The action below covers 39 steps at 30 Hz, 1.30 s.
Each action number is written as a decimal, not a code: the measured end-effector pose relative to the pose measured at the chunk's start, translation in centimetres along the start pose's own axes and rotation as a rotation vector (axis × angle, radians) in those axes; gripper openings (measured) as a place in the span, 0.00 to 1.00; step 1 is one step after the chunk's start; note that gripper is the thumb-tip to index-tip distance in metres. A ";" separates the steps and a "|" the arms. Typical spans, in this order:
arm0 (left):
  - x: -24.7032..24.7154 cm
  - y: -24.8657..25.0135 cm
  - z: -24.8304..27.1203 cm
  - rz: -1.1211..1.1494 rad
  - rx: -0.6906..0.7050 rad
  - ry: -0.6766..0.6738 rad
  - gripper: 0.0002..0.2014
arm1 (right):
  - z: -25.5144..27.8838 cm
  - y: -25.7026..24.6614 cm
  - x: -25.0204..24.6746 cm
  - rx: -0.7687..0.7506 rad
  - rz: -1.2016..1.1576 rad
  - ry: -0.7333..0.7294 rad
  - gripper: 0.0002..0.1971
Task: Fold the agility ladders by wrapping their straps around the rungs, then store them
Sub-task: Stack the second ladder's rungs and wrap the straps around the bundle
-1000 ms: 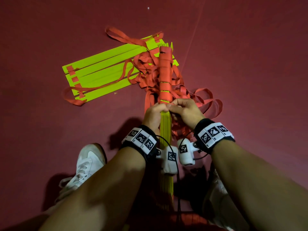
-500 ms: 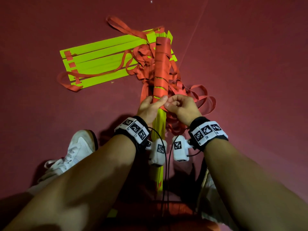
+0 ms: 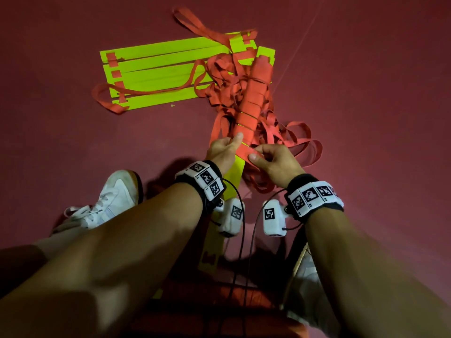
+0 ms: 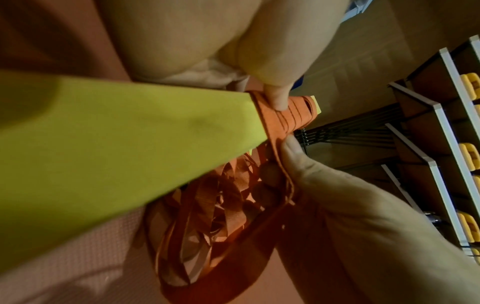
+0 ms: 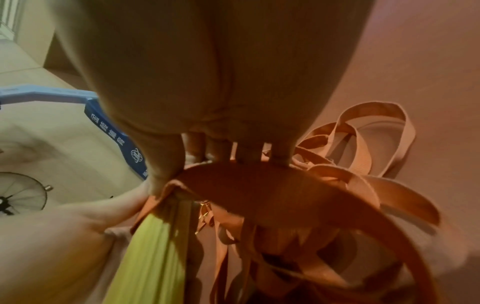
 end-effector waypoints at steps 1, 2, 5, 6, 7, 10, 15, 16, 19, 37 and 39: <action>0.2 -0.2 -0.1 0.005 0.002 0.002 0.29 | 0.1 -0.1 0.0 -0.003 0.002 -0.010 0.07; 0.3 -0.3 -0.2 0.017 -0.009 0.007 0.28 | 0.1 -0.1 0.0 -0.001 0.003 -0.017 0.08; 0.6 -0.1 -0.3 0.084 -0.044 0.038 0.22 | 0.2 -0.3 0.5 0.003 -0.033 -0.027 0.11; 0.6 -0.1 -0.3 0.104 -0.056 0.030 0.21 | 0.2 -0.3 0.6 0.006 -0.048 -0.020 0.13; 0.7 0.1 -0.1 0.116 -0.060 0.011 0.22 | 0.2 -0.1 0.7 0.015 -0.056 -0.012 0.16; 1.1 0.1 0.3 0.157 -0.036 -0.043 0.31 | 0.0 0.4 1.0 0.047 -0.056 0.003 0.21; 1.4 -0.4 0.4 0.239 -0.041 -0.019 0.26 | -0.1 0.2 0.8 0.025 -0.156 -0.030 0.11; 1.2 -0.5 0.3 0.231 -0.050 -0.002 0.24 | -0.2 0.2 0.7 0.036 -0.158 -0.036 0.11; 0.8 -0.9 0.2 0.218 -0.079 -0.033 0.29 | -0.4 0.4 0.7 0.072 -0.123 -0.055 0.11; 0.3 -1.2 -0.6 0.229 -0.085 -0.039 0.32 | -0.5 0.9 1.0 0.059 0.068 -0.030 0.20; 0.0 -1.5 -1.3 0.216 -0.093 -0.001 0.38 | -0.5 1.2 0.9 0.054 0.096 -0.057 0.16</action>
Point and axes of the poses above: each hand's wrist, its own z-axis away from the middle knuckle, its own x-axis out of the palm, y = z × x, the point moved 2 cm from there along -z, towards the middle knuckle, and after that the axes turned 2 degrees about x, right-handed, at the moved point
